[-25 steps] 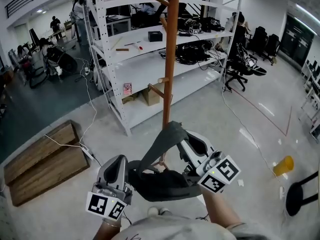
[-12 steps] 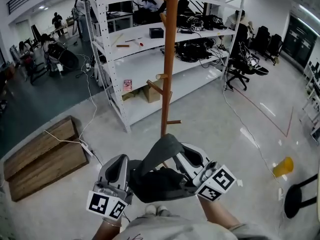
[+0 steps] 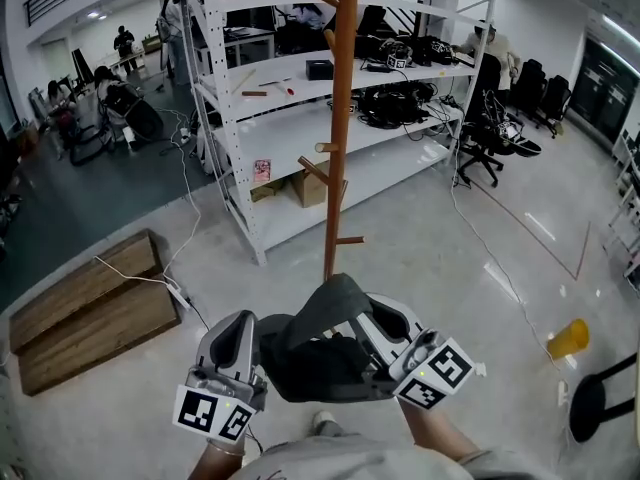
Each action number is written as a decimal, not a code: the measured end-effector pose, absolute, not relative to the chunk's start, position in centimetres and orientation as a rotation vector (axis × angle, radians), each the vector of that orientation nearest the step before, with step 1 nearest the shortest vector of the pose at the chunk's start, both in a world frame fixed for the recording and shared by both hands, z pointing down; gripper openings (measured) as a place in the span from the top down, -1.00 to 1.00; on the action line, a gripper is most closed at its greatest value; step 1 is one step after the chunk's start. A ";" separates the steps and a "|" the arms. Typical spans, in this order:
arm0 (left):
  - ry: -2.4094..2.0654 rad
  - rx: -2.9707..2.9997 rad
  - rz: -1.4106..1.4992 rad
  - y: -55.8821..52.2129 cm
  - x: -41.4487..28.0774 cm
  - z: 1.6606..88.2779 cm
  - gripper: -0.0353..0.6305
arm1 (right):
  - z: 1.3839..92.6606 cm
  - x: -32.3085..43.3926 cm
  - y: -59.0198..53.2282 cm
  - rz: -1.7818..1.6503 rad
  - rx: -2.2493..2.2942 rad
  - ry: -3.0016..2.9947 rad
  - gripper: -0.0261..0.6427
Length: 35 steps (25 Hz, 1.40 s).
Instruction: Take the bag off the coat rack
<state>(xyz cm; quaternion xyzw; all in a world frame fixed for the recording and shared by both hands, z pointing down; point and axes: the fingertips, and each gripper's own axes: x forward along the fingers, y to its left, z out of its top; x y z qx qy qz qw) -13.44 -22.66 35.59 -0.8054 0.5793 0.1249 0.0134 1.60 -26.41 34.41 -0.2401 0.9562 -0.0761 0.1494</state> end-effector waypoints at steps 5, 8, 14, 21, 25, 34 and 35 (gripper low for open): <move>1.776 -2.518 0.396 -19.3 -13.1 35.2 0.84 | 34.3 2.3 -23.0 -0.202 -0.729 2.735 0.73; 1.762 -2.525 0.400 -16.2 -13.0 34.9 0.84 | 34.3 2.9 -20.3 -0.195 -0.771 2.726 0.73; 1.733 -2.551 0.399 -10.1 -12.7 35.2 0.84 | 34.5 4.1 -15.2 -0.196 -0.857 2.681 0.73; 1.723 -2.573 0.399 -4.1 -12.4 35.1 0.84 | 35.4 4.9 -9.9 -0.265 -0.893 2.662 0.73; 1.722 -2.579 0.399 -2.4 -12.0 35.0 0.84 | 35.5 5.3 -7.6 -0.301 -0.885 2.663 0.73; 1.737 -2.589 0.398 -0.8 -10.2 35.5 0.84 | 35.3 6.2 -4.5 -0.277 -0.844 2.711 0.73; 1.739 -2.591 0.400 -0.7 -9.9 35.5 0.84 | 35.4 6.3 -4.4 -0.259 -0.848 2.729 0.73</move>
